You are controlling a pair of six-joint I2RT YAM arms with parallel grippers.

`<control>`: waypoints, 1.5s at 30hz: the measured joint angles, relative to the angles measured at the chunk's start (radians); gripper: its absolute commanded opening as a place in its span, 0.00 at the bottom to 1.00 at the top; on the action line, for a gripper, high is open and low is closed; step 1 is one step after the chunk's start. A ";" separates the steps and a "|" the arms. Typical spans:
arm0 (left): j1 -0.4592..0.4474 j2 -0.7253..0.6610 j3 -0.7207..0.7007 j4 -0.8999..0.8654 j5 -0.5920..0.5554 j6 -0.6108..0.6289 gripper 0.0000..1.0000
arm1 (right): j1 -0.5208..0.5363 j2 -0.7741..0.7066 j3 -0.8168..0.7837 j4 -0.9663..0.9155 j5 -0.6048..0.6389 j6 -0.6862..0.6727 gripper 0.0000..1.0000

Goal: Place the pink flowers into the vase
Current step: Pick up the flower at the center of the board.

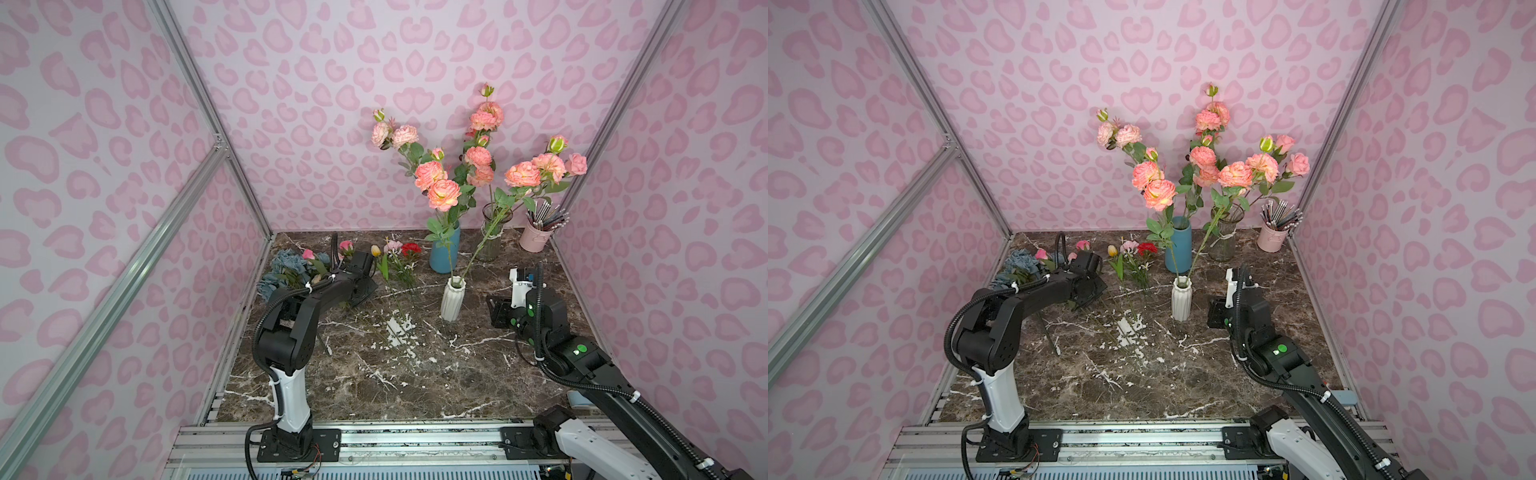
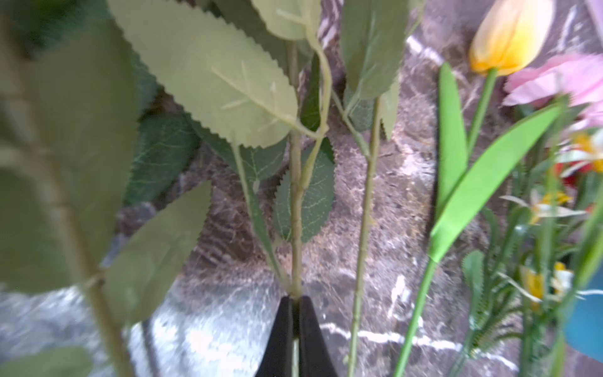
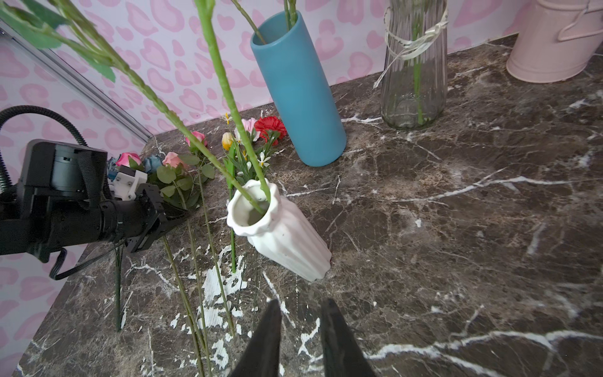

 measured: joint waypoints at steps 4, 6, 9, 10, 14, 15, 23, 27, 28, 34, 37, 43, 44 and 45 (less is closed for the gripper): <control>0.000 -0.062 -0.003 0.001 -0.008 -0.011 0.04 | 0.000 -0.001 0.006 -0.006 0.002 0.000 0.26; -0.001 -0.090 -0.003 0.002 -0.013 -0.010 0.04 | 0.000 -0.002 0.012 -0.013 0.009 0.000 0.26; -0.003 -0.142 -0.003 0.017 -0.019 -0.010 0.04 | -0.001 -0.006 0.019 -0.023 0.015 -0.001 0.27; -0.005 -0.157 -0.003 0.026 -0.021 -0.008 0.04 | -0.001 -0.007 0.020 -0.020 0.015 -0.001 0.27; -0.005 -0.231 -0.026 0.077 -0.019 0.012 0.04 | -0.001 -0.008 0.037 -0.036 0.016 -0.008 0.27; -0.005 -0.260 -0.040 0.093 -0.015 0.024 0.04 | -0.001 -0.007 0.040 -0.038 0.016 -0.008 0.27; 0.023 -0.470 -0.111 0.188 0.066 0.151 0.04 | 0.000 0.006 0.105 -0.055 -0.087 -0.051 0.26; 0.037 -0.578 -0.154 0.217 0.145 0.228 0.04 | 0.020 0.026 0.150 -0.060 -0.186 -0.088 0.25; 0.037 -0.603 -0.162 0.222 0.169 0.246 0.04 | 0.031 0.030 0.159 -0.063 -0.208 -0.095 0.24; 0.032 -0.752 -0.228 0.277 0.329 0.338 0.04 | 0.159 0.086 0.204 -0.048 -0.315 -0.110 0.23; 0.018 -0.805 -0.260 0.296 0.401 0.374 0.04 | 0.230 0.137 0.228 -0.006 -0.355 -0.109 0.22; 0.001 -0.895 -0.336 0.351 0.513 0.404 0.03 | 0.319 0.266 0.291 0.129 -0.409 -0.078 0.20; 0.001 -0.902 -0.348 0.364 0.530 0.404 0.03 | 0.324 0.285 0.299 0.156 -0.418 -0.074 0.20; 0.001 -0.909 -0.359 0.376 0.546 0.404 0.03 | 0.326 0.302 0.306 0.182 -0.430 -0.066 0.20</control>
